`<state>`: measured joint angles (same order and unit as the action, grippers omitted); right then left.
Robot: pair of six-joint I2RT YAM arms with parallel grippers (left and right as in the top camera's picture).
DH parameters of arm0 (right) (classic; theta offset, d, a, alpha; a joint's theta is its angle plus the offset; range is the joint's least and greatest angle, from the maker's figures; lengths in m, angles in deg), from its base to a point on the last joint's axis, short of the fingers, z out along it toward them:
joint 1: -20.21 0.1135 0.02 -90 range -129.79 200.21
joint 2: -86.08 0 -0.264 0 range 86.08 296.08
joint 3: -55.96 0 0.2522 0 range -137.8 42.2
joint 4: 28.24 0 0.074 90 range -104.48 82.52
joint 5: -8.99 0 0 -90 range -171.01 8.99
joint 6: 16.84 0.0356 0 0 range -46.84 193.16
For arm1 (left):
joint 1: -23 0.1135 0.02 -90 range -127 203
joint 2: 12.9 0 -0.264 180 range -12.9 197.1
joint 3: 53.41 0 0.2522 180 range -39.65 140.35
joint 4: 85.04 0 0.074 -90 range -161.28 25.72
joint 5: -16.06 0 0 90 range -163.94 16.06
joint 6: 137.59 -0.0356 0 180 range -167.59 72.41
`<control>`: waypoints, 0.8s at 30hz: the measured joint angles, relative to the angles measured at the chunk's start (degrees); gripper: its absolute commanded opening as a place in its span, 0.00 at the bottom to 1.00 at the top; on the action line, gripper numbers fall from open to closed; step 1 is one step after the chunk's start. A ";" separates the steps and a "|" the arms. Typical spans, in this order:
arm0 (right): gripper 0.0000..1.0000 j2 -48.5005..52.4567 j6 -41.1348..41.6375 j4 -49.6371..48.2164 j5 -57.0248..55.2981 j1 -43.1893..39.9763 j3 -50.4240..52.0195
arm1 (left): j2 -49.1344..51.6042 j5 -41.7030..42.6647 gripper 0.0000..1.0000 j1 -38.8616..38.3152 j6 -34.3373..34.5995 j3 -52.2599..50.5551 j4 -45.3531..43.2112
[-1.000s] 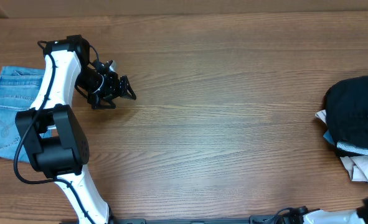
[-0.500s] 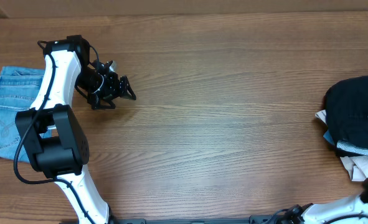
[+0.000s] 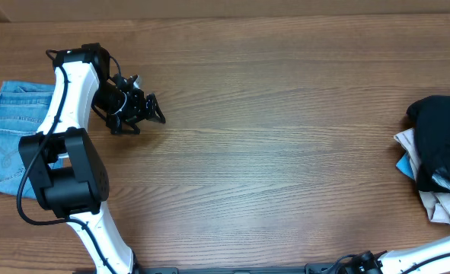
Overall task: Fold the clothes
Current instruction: 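Release the bundle and withdraw the right gripper from the stack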
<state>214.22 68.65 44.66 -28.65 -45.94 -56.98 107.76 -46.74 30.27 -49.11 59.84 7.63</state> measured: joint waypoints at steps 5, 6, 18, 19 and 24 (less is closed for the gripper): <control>0.47 0.57 -0.04 0.87 4.22 -0.61 -0.48 | 0.00 -0.02 0.85 0.00 0.00 0.00 0.33; 0.48 0.57 -0.04 1.09 5.14 -0.68 -0.70 | 0.00 -0.02 0.85 0.00 0.00 0.00 0.42; 0.36 -27.10 -0.04 14.32 9.53 13.03 -7.45 | 0.00 -0.02 0.86 0.00 0.00 0.00 -0.07; 0.36 -29.05 -0.33 18.05 7.21 16.46 -7.87 | 0.00 -0.02 0.86 0.00 0.00 0.00 -0.07; 0.35 -27.04 -2.21 18.53 -5.46 26.34 0.79 | 0.00 -0.02 0.86 0.00 0.00 0.00 -0.70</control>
<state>187.18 66.44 63.19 -34.11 -19.60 -56.19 107.76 -46.76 30.27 -49.11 59.84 6.93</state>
